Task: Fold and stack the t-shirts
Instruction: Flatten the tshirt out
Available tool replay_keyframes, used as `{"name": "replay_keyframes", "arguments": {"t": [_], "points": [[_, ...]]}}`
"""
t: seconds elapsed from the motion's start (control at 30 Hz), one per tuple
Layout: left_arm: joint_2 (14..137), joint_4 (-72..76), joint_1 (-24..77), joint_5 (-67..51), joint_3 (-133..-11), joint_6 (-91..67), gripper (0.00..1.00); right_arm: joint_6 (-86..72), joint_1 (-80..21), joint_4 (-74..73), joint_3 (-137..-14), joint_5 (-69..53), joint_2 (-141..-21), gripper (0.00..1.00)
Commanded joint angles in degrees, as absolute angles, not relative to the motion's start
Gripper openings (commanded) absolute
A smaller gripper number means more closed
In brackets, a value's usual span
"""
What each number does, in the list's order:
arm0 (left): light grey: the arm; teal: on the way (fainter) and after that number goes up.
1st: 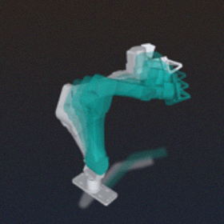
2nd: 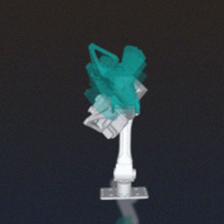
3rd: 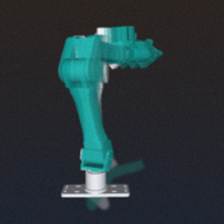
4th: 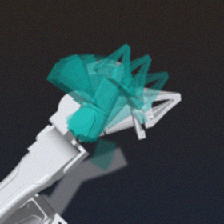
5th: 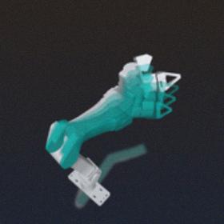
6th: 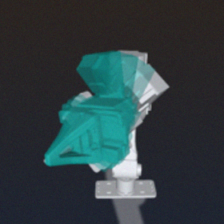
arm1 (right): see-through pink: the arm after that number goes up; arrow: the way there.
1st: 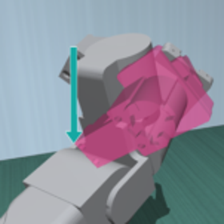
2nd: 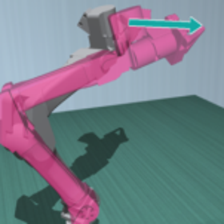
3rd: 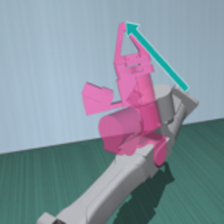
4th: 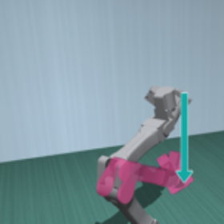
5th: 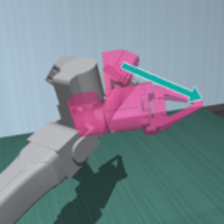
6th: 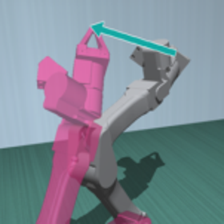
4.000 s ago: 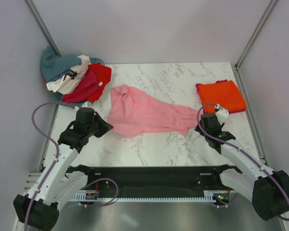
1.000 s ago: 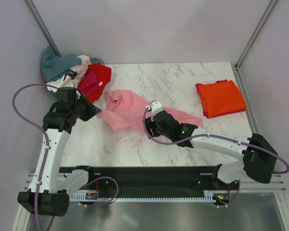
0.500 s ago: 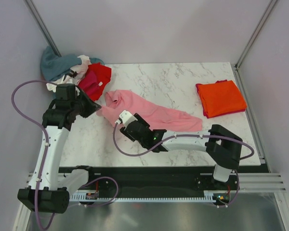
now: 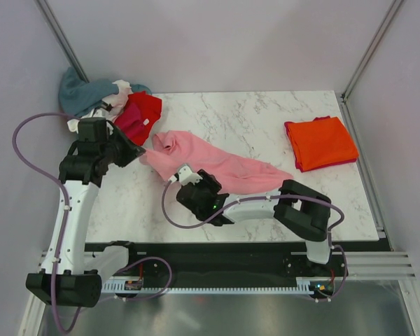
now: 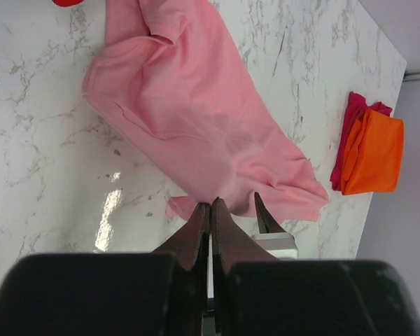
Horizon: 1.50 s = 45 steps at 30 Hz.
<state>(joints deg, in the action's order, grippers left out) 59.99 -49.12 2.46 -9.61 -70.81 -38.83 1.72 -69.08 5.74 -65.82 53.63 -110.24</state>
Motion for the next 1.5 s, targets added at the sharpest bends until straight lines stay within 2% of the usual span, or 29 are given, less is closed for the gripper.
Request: {"name": "replay_keyframes", "arguments": {"t": [0.0, 0.3, 0.53, 0.83, 0.87, 1.17, 1.47], "points": [[60.6, -47.3, 1.5, -10.3, -74.2, -35.9, 0.02, -2.7, -68.1, 6.9, -62.1, 62.8, -106.7, 0.54], [61.6, -47.4, 0.1, -10.5, -75.9, -35.3, 0.02, -13.9, -59.9, 0.1, -50.5, 68.4, -98.0, 0.45], [62.0, -47.4, -2.0, -10.6, -76.1, -35.1, 0.02, -28.9, -50.3, -15.6, -46.9, 70.5, -89.8, 0.45], [61.7, -47.3, -2.4, -11.2, -75.7, -35.2, 0.02, -31.1, -40.8, -16.9, -44.7, 56.6, -82.4, 0.45], [61.7, -47.3, -2.5, -11.2, -75.3, -34.9, 0.02, -31.5, -37.5, -17.7, -45.1, 52.9, -81.4, 0.45], [61.5, -47.5, -3.0, -10.7, -75.4, -34.8, 0.02, -33.3, -30.1, -20.1, -45.7, 47.3, -80.6, 0.48], [61.6, -47.4, -3.8, -11.0, -75.4, -34.8, 0.02, -33.6, -27.3, -20.1, -45.3, 42.1, -79.8, 0.44]]}}
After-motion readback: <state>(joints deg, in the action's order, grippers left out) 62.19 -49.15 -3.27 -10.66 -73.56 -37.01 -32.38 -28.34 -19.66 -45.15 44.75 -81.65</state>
